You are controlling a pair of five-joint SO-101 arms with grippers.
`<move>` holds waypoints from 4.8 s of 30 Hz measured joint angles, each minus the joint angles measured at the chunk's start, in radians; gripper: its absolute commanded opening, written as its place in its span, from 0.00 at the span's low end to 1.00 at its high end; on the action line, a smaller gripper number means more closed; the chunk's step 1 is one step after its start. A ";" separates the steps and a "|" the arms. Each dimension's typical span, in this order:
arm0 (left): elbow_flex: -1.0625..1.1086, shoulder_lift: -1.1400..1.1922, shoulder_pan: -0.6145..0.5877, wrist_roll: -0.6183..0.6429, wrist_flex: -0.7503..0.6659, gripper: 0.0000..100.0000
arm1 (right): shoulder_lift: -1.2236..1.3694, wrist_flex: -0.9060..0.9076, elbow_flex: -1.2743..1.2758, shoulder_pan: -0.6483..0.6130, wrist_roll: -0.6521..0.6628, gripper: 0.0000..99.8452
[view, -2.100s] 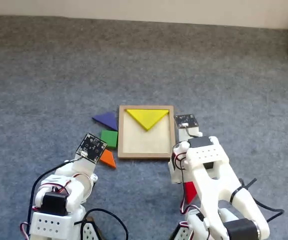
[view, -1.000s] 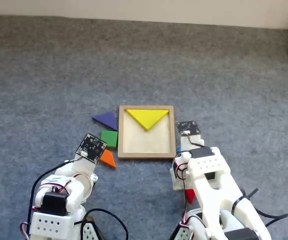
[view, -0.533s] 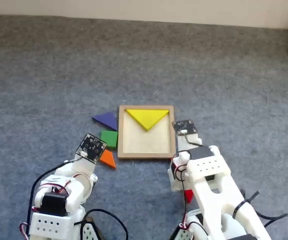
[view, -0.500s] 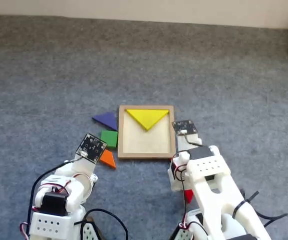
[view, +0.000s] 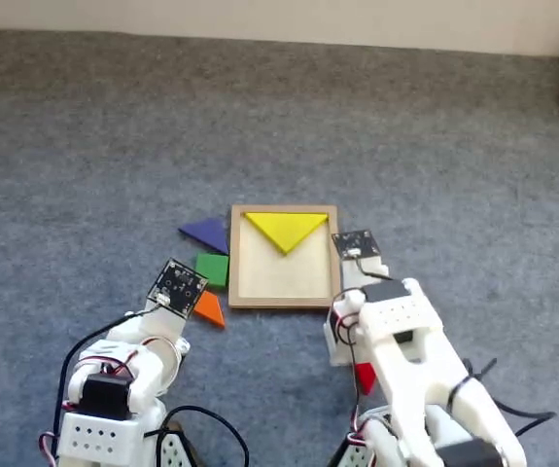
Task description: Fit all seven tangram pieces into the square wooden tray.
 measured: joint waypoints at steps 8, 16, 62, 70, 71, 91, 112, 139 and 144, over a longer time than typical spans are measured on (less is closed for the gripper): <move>0.000 0.000 0.000 0.000 0.000 0.00 | 0.209 -0.008 -0.146 0.000 0.000 0.32; 0.000 0.000 0.000 0.000 0.000 0.00 | 0.302 -0.008 -0.189 0.000 0.074 0.32; 0.000 0.000 0.000 0.000 0.000 0.00 | 0.014 0.167 -0.218 -0.002 0.040 0.29; 0.000 0.000 0.000 0.000 0.000 0.00 | 0.011 0.167 -0.118 -0.028 -0.164 0.38; 0.000 0.000 0.000 0.000 0.000 0.00 | 0.011 0.167 -0.101 -0.043 -0.169 0.38; 0.000 0.000 0.000 0.000 0.000 0.00 | -0.017 -0.071 0.097 -0.064 -0.198 0.20; 0.000 0.000 0.000 0.000 0.000 0.00 | -0.018 0.026 -0.018 -0.160 -0.135 0.15; 0.000 0.000 0.000 0.000 0.000 0.00 | -0.017 0.167 -0.107 -0.261 -0.404 0.39; 0.000 0.000 0.000 0.000 0.000 0.00 | -0.017 0.055 0.002 -0.262 -0.456 0.39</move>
